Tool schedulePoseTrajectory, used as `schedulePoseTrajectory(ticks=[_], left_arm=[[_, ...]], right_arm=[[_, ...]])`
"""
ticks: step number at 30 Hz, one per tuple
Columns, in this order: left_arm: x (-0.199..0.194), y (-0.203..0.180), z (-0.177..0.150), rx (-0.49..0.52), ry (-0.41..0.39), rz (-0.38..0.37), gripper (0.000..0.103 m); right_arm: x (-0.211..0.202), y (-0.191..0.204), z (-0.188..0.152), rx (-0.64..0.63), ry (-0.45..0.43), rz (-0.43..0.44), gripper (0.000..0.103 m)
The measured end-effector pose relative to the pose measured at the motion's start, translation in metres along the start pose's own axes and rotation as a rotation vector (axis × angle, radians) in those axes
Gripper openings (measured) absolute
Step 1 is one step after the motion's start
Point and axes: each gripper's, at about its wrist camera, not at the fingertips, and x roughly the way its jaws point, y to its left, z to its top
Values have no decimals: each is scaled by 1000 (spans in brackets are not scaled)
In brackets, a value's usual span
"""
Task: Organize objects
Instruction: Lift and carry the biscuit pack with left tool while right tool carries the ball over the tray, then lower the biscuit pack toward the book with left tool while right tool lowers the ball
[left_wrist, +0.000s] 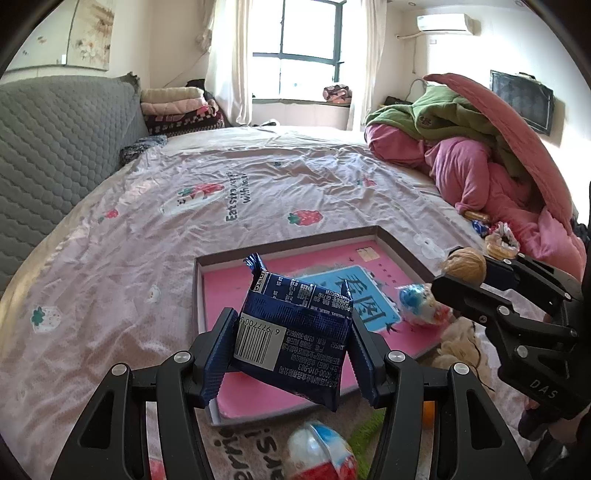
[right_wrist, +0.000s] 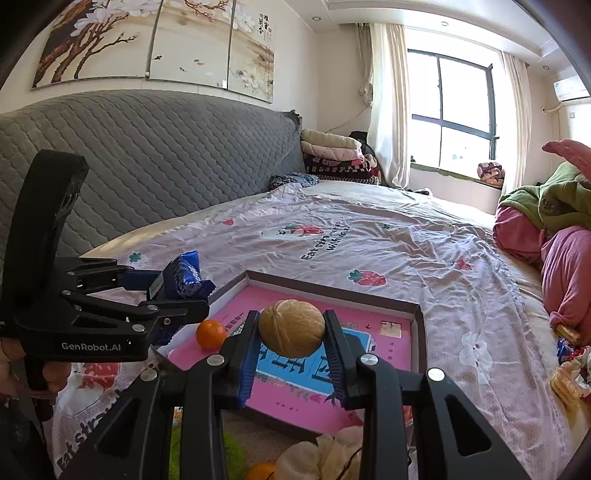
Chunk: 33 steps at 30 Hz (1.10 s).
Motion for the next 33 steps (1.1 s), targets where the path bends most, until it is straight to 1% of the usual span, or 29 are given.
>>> schedulePoseTrajectory(ticks=[5,9,13,19,22,28,33], left_arm=[[2,9,16,6,-32,10,59],[7,13,27,14,-41,18,59],[15,16,31,11,-39,15,59],[31,11,33,27,-28,-8,59],[42,7,30,41,-20,-21,59],[69,2,16,41,36,-17,59],[80,-2,6,54,66,-10,59]], right_arm=[[5,-4,10,-7,-8,-3,34],[9,-9,17,-6,-18,-12,34],[13,-15,22,-6,-22,-19,34],[25,-19,23,-11,-1,-14,34],[33,-16,18,-28,32,-9,34],[57,-14,0,-34,161,-1,34],[71,-16,-17,-17,253,25,34]])
